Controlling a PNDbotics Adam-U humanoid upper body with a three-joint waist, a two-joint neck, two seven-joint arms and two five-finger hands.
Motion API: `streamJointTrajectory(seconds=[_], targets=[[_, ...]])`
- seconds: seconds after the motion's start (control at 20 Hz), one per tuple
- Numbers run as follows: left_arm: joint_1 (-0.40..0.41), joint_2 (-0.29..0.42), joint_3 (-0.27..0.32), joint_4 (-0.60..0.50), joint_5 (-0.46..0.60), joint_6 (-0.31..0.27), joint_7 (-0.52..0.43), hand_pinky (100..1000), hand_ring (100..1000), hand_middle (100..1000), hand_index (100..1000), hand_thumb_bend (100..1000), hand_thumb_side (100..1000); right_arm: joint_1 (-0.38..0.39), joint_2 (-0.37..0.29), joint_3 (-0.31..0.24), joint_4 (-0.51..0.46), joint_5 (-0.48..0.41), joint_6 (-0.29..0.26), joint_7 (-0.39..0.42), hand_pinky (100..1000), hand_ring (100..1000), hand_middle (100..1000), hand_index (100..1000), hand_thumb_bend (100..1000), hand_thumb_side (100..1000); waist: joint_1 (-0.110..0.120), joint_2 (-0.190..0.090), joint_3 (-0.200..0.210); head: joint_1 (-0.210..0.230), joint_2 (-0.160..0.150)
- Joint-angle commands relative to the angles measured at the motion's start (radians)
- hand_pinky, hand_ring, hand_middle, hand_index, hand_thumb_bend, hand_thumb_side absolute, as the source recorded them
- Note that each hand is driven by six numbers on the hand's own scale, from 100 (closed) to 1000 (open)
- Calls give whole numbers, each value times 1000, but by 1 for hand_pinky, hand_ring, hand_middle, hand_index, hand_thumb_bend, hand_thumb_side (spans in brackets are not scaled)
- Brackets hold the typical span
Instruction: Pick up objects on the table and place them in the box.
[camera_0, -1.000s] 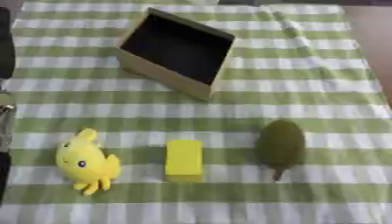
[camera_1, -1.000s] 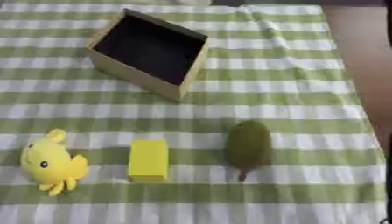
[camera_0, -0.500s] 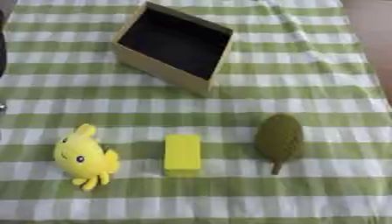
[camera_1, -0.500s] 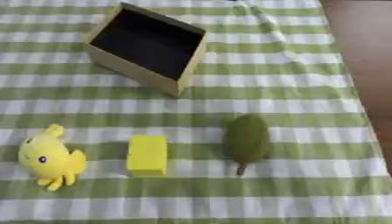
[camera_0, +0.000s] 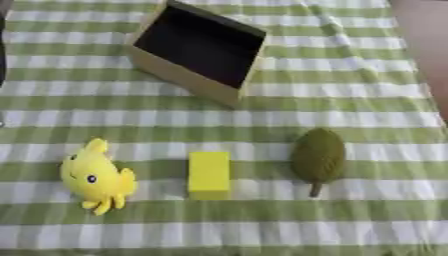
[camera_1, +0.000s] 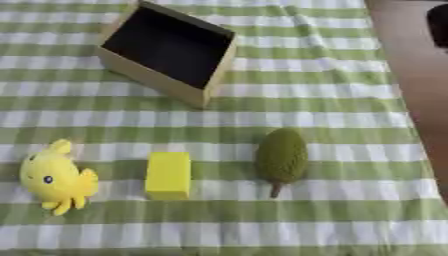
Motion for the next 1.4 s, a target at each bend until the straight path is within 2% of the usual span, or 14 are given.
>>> streamJointTrajectory(seconds=[0.05, 0.1, 0.3, 0.6, 1.15, 1.4], targets=[[-6, 35, -3, -15, 0, -1, -8, 726, 786, 749, 844, 100, 571, -36, -79, 54, -40, 84, -199, 175, 916, 1000, 786, 908, 100, 304, -15, -37, 2, -8, 6], [-5, 36, -5, -15, 0, 0, -10, 726, 786, 749, 844, 100, 571, -50, -82, 78, -47, 111, -199, 172, 923, 1000, 793, 911, 100, 356, -16, -38, 3, -11, 6], [-5, 37, -12, -15, 3, 4, -18, 726, 786, 749, 844, 100, 571, -117, -57, 170, -40, 198, -199, 176, 945, 1000, 800, 923, 100, 448, -20, -40, 8, -21, 6], [-4, 34, -18, -15, 7, 10, -27, 725, 787, 750, 843, 100, 571, -210, 23, 276, 48, 273, -199, 241, 982, 1000, 811, 950, 100, 552, -20, -41, 10, -27, 7], [0, 32, -30, -15, 10, 19, -42, 724, 788, 750, 843, 100, 571, -238, 77, 328, 127, 335, -199, 326, 1000, 1000, 813, 966, 100, 494, -20, -42, 9, -22, 13], [0, 27, -33, -15, 12, 23, -48, 724, 788, 750, 843, 100, 571, -220, 111, 341, 189, 363, -199, 388, 1000, 1000, 781, 976, 100, 393, -17, -39, 13, -24, 14]])
